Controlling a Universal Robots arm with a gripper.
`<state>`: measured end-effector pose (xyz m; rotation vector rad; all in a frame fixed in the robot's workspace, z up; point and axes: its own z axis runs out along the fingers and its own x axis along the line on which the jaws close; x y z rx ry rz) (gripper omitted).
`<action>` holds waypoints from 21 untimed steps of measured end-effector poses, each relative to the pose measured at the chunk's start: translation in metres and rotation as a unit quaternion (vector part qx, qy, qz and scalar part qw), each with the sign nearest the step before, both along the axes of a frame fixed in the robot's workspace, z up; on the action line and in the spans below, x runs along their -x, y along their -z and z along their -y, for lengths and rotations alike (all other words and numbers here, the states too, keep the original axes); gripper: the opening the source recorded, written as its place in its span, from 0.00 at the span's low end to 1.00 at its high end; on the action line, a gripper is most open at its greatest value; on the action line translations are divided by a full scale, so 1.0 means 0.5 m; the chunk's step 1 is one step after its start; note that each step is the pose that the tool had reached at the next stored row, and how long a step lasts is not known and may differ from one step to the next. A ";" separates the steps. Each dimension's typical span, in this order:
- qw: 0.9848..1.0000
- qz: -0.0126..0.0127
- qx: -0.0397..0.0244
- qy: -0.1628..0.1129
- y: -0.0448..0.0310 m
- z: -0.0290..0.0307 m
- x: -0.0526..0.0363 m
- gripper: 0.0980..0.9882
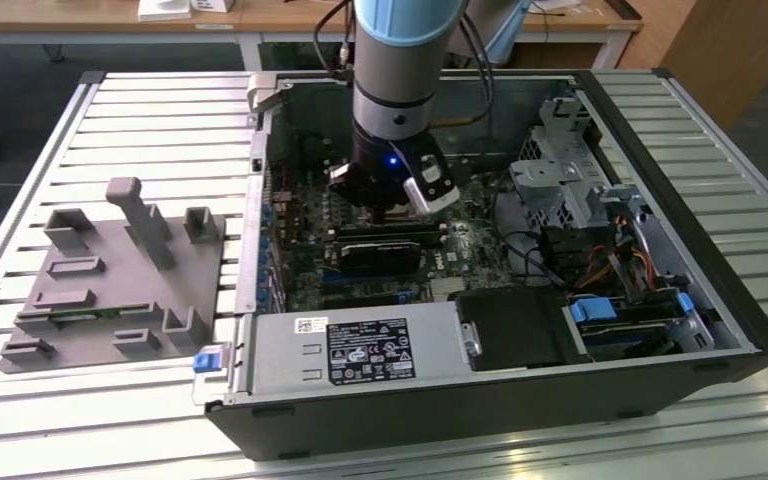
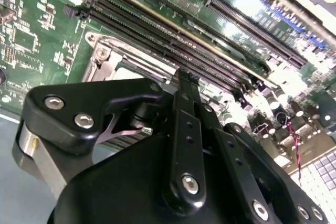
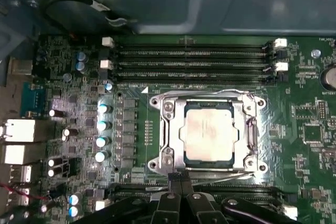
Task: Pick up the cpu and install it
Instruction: 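Install the second cpu locking lever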
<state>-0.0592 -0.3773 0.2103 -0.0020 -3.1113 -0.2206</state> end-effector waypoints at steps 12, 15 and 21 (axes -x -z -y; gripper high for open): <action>1.000 0.000 -0.017 0.000 0.004 0.023 0.011 0.01; 1.000 0.000 -0.019 0.000 0.006 0.026 0.015 0.01; 1.000 0.000 -0.026 -0.002 0.013 0.029 0.025 0.01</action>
